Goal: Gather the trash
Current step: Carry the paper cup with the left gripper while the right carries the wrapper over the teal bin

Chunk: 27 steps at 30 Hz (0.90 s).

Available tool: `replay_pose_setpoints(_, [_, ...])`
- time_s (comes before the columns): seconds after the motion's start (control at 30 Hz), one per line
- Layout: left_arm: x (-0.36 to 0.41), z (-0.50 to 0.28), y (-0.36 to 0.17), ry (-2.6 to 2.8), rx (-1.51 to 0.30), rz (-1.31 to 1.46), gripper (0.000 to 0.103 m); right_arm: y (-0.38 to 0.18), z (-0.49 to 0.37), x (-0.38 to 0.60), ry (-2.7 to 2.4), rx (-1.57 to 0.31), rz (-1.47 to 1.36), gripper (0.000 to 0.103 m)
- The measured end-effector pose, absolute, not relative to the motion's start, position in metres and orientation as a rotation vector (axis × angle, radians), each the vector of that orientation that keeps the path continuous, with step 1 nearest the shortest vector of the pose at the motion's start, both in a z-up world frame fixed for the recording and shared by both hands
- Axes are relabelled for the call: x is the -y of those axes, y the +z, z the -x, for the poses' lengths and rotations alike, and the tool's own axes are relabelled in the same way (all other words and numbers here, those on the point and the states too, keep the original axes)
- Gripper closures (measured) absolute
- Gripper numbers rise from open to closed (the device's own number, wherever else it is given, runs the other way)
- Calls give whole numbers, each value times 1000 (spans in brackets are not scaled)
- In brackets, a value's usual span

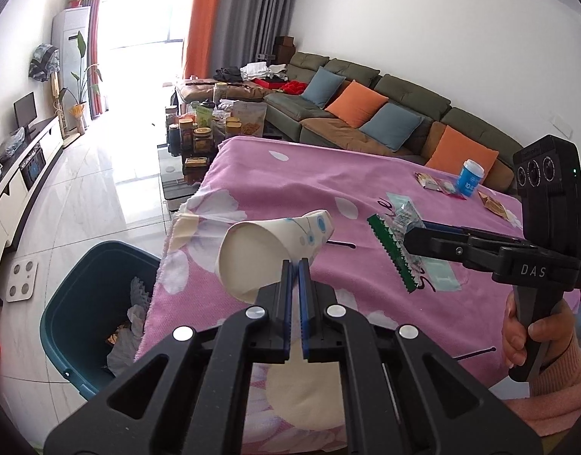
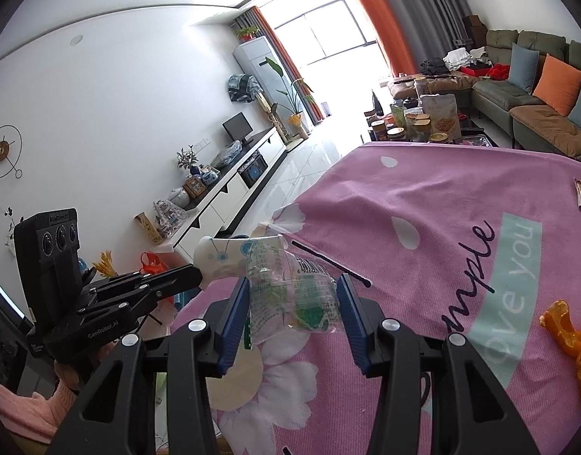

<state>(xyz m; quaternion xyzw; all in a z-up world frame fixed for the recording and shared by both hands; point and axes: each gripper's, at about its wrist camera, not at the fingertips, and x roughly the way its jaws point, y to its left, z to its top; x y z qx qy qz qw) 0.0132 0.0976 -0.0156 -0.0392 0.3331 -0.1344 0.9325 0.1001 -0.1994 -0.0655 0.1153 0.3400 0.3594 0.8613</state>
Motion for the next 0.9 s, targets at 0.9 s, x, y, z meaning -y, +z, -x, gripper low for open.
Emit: replay_pose_setpoints(0.9, [-160,-7,-8,-134,-644,131,99,-63,-112,137,866,-741,-170,58])
